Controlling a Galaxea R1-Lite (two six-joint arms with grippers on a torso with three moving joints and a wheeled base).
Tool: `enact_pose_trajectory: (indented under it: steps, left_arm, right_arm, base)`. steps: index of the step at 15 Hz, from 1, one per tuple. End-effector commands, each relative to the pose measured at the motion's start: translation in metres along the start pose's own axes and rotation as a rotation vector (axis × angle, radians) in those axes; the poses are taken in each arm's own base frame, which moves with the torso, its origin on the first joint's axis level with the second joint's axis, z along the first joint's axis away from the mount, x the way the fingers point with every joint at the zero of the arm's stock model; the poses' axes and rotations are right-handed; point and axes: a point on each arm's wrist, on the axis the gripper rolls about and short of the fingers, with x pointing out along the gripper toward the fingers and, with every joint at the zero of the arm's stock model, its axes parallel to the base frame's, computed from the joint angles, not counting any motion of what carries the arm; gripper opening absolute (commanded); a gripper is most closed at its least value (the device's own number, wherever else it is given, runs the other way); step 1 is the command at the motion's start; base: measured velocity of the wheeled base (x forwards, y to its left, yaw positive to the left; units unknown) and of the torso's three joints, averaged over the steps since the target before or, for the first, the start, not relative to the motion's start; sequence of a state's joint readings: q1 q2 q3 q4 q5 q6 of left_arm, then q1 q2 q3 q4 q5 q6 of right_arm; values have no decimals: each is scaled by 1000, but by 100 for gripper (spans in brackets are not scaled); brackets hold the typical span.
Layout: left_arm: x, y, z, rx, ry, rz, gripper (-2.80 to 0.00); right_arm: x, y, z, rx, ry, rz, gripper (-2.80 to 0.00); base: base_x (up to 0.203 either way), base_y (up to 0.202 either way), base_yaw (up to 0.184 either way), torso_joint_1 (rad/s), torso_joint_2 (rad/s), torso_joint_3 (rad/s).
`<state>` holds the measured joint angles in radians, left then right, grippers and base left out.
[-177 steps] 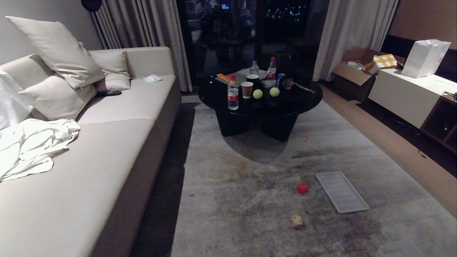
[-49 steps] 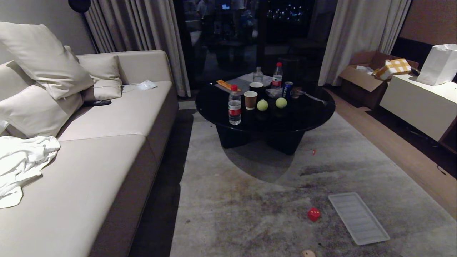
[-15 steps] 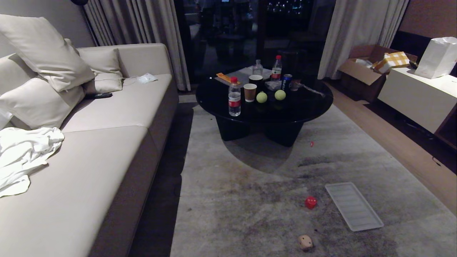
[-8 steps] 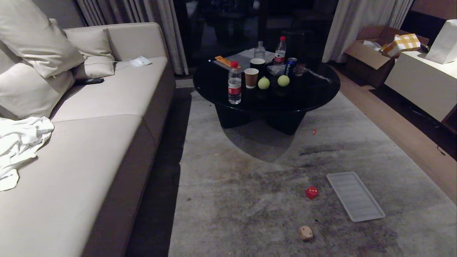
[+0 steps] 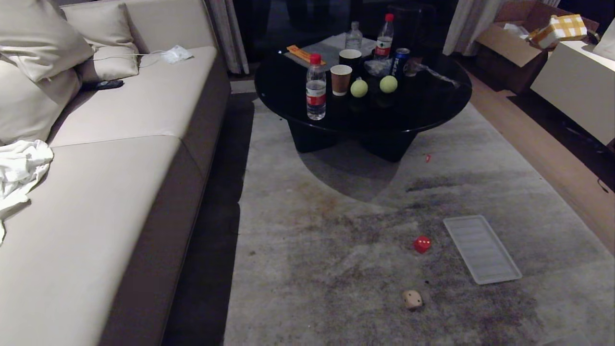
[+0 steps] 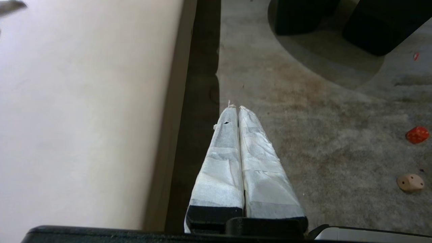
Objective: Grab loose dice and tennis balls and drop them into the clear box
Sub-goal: Find toys out of the box
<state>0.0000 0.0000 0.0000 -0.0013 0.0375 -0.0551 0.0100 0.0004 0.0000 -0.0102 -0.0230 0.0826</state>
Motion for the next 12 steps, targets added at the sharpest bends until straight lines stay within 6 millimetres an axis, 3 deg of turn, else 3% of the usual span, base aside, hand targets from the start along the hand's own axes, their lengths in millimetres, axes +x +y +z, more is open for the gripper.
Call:
enact_pose_trajectory:
  steps: [1, 12]
  left_arm:
    - [0, 0, 0, -10, 1, 7, -280]
    - [0, 0, 0, -11, 1, 7, -280]
  right_arm:
    - [0, 0, -1, 0, 2, 0, -280]
    - [0, 0, -1, 0, 2, 1, -280]
  base:
    - [0, 0, 0, 1, -4, -203]
    - [0, 0, 0, 3, 3, -199]
